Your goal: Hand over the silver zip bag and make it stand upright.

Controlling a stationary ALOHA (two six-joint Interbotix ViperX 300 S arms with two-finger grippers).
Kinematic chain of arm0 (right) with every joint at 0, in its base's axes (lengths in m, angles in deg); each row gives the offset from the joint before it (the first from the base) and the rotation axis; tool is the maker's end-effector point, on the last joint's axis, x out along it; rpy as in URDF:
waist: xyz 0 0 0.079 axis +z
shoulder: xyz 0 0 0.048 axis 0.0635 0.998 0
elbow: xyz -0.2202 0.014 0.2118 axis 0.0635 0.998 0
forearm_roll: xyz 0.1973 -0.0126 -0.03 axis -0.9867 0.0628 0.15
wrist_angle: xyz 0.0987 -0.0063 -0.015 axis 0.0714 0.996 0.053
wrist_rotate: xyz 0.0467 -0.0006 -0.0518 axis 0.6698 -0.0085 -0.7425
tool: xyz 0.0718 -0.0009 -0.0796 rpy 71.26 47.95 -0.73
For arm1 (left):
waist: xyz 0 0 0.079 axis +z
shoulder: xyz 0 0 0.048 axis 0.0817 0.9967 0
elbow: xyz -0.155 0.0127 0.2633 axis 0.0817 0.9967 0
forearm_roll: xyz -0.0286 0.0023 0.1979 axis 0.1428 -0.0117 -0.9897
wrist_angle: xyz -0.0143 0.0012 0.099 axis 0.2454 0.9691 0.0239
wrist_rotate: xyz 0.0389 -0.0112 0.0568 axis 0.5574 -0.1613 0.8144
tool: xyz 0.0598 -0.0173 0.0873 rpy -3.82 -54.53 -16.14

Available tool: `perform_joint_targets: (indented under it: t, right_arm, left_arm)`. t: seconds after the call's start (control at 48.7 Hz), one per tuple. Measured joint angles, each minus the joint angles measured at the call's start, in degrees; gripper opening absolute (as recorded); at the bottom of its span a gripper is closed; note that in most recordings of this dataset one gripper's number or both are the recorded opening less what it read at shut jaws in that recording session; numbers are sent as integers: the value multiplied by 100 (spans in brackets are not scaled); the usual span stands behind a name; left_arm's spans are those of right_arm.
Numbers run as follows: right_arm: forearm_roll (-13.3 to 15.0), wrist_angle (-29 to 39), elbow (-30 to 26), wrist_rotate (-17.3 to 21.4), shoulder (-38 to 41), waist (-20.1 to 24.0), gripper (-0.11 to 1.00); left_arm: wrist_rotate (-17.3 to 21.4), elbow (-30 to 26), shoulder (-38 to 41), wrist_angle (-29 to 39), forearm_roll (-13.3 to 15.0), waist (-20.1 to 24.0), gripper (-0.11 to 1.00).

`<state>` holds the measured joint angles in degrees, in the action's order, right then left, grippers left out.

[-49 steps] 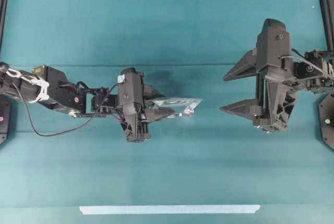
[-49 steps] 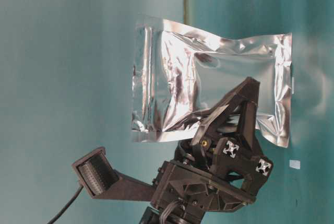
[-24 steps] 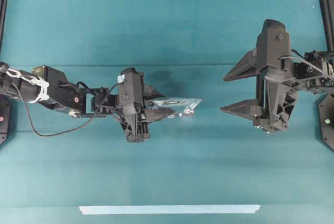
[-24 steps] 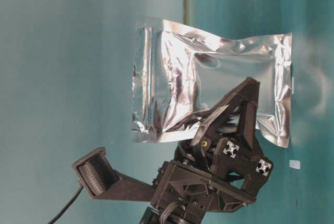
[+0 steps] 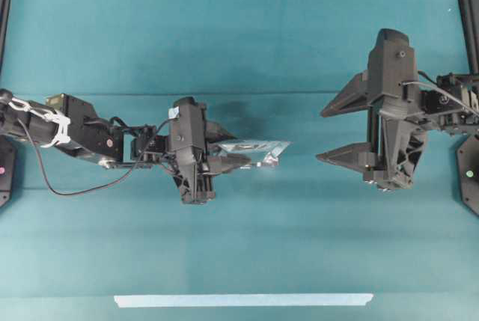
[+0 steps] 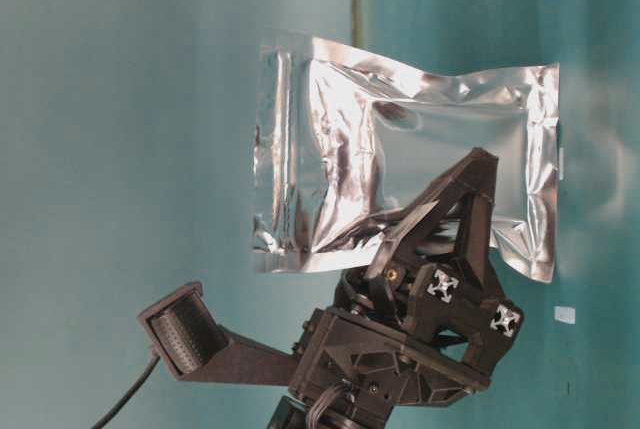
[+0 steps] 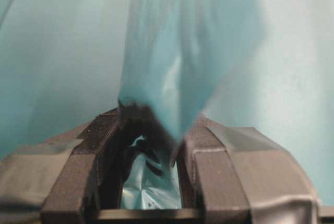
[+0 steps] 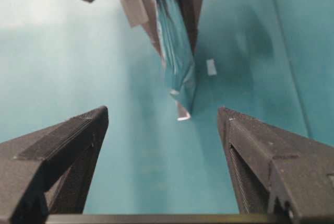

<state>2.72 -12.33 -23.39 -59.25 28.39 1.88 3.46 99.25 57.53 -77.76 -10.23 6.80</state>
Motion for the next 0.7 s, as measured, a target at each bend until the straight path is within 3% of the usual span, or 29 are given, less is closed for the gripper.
perform_joint_targets:
  t: [0.698]
  right_arm:
    - [0, 0, 9, 0, 0, 0, 87]
  left_arm:
    - [9, -35, 0, 149, 9, 0, 28]
